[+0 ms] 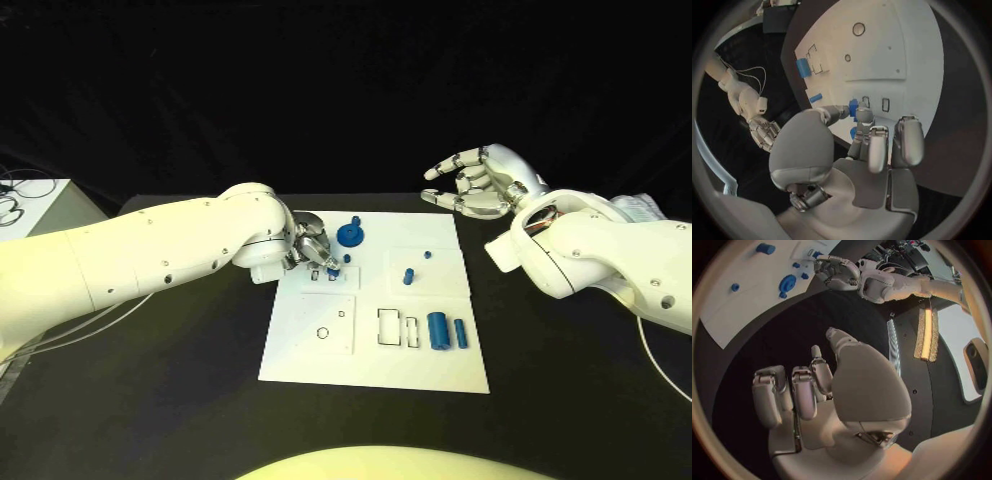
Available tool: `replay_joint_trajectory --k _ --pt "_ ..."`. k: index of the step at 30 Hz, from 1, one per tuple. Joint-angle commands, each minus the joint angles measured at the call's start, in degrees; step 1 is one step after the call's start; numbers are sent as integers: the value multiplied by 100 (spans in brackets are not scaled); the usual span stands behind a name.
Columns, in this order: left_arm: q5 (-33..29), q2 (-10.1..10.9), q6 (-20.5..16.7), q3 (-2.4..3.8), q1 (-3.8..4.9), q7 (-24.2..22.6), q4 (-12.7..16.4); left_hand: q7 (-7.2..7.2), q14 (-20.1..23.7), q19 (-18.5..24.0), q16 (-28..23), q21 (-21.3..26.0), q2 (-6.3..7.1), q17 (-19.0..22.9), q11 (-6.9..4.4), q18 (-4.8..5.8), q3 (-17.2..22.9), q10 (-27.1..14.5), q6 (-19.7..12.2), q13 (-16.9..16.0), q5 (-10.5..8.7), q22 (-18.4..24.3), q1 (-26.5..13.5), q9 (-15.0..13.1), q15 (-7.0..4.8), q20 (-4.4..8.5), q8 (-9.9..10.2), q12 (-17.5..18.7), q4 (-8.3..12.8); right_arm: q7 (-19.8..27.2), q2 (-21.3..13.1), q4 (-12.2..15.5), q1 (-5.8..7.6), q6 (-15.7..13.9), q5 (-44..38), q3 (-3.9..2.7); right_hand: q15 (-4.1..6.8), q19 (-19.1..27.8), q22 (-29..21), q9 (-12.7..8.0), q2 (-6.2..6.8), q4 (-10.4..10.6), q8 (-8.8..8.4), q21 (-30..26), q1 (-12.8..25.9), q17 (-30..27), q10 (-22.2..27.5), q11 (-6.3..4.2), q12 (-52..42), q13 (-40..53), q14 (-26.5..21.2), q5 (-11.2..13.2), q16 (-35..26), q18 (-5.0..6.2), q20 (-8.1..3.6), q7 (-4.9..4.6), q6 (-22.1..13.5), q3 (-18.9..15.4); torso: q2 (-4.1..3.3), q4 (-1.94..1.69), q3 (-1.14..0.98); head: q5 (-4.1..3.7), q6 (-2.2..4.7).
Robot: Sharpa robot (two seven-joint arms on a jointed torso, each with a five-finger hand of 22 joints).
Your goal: Assemble the parts on the task board
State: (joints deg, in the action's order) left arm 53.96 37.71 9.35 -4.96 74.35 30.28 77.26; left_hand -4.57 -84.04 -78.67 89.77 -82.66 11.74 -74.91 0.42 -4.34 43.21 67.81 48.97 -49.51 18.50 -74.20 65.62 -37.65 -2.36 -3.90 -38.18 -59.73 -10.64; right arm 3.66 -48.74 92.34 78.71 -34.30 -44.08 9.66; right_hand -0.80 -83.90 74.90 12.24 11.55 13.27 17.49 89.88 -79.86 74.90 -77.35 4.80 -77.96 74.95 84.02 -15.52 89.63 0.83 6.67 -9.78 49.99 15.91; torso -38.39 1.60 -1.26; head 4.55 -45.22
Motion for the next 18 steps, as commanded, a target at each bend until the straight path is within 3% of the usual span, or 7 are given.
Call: replay_joint_trajectory --k 1,2,5,18 --pt "157 -21 -230 -9 5 -33 22 12 -596 -73 23 -47 6 -1509 -15 83 873 63 62 -45 130 -50 -88 -1263 -42 21 -44 -55 872 13 -2 -3 -7 129 12 0 22 -610 1510 10 6 22 38 12 80 1510 42 5 25 255 598 39 37 -83 -26 16 -42 15 -2 0 -1 9 -11" --pt "217 -31 -244 -15 5 -32 21 32 -596 -118 23 -75 25 -1509 -34 95 900 118 95 -91 267 -109 -154 -1292 -60 37 -77 -100 910 11 -2 -4 -8 136 12 1 22 -610 1510 10 6 22 38 12 80 1510 42 5 25 255 598 39 37 -83 -26 16 -42 15 -2 1 -2 9 -14" --pt "434 -65 -268 -26 5 -23 17 62 -596 -179 23 -113 45 -1509 -60 113 941 186 139 -130 443 -187 -248 -1331 -87 61 -121 -142 963 8 -4 -5 -9 154 13 2 22 -610 1510 10 6 22 38 12 80 1510 42 5 25 255 598 39 37 -83 -26 16 -42 15 -5 8 -4 18 -33" --pt "1158 -169 -352 -51 2 33 51 130 -596 -277 23 -171 75 -1509 -133 139 1052 258 235 45 931 -309 -470 -1430 -157 134 -235 -54 1118 6 -3 -12 -10 191 14 3 22 -610 1510 11 8 31 42 12 96 1510 51 5 34 246 598 42 37 -83 -26 16 -44 18 -5 5 -1 48 -79"
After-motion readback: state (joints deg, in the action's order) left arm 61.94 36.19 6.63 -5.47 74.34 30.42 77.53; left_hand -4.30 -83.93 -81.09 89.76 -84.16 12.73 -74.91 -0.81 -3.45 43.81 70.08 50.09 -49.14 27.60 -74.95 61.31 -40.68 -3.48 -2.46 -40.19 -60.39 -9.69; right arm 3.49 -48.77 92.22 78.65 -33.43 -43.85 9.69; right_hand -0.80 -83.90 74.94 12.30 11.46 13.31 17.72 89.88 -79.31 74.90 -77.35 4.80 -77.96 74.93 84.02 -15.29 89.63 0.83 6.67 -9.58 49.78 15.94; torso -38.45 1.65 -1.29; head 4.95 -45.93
